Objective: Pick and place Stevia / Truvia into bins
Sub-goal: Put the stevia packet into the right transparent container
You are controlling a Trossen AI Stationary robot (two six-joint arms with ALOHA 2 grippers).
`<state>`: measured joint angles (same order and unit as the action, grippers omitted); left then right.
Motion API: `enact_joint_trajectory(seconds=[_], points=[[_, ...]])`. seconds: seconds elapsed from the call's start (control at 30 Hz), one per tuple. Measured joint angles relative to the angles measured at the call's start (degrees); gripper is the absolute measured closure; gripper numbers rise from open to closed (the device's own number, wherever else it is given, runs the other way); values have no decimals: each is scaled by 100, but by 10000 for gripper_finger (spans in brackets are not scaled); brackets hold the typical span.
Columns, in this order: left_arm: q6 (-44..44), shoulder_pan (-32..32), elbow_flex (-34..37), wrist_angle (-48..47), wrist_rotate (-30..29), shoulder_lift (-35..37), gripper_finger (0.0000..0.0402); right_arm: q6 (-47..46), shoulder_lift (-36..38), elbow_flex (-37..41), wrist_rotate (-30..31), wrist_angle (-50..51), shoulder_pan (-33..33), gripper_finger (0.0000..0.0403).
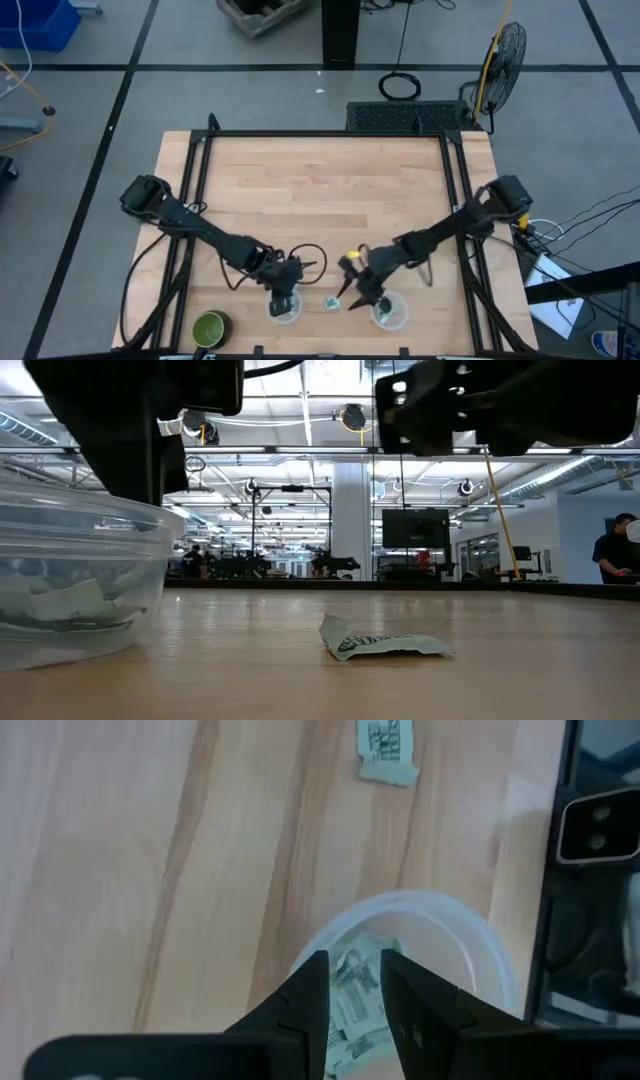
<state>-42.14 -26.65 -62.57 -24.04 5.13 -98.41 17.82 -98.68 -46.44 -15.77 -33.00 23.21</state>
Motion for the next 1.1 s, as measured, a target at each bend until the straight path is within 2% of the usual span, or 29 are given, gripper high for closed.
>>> enact_joint_trajectory(seconds=[0.03,0.13,0.23,0.37,0.6,0.77,0.93,1.1], points=[[-3,20,0,32,27,0,304,81,-59,-277,-194,574,-47,199],[-33,39,0,67,88,0,304,253,-235,-993,-226,2155,-154,201],[-64,39,0,63,338,0,304,522,-427,-1440,-230,2820,-223,201],[-117,38,0,100,891,55,305,1213,-682,-1764,-227,2768,-215,201],[445,-9,-9,42,837,505,305,1452,-1044,-1989,-229,2756,-261,202],[1140,13,-2,-72,306,1236,305,1441,-1303,-2026,-236,2535,-255,202],[1635,15,-2,-102,-539,1948,305,1439,-1717,-2070,-238,1657,-262,202],[1857,17,-4,-103,-870,2418,305,1439,-2139,-2523,-251,2150,-337,202]])
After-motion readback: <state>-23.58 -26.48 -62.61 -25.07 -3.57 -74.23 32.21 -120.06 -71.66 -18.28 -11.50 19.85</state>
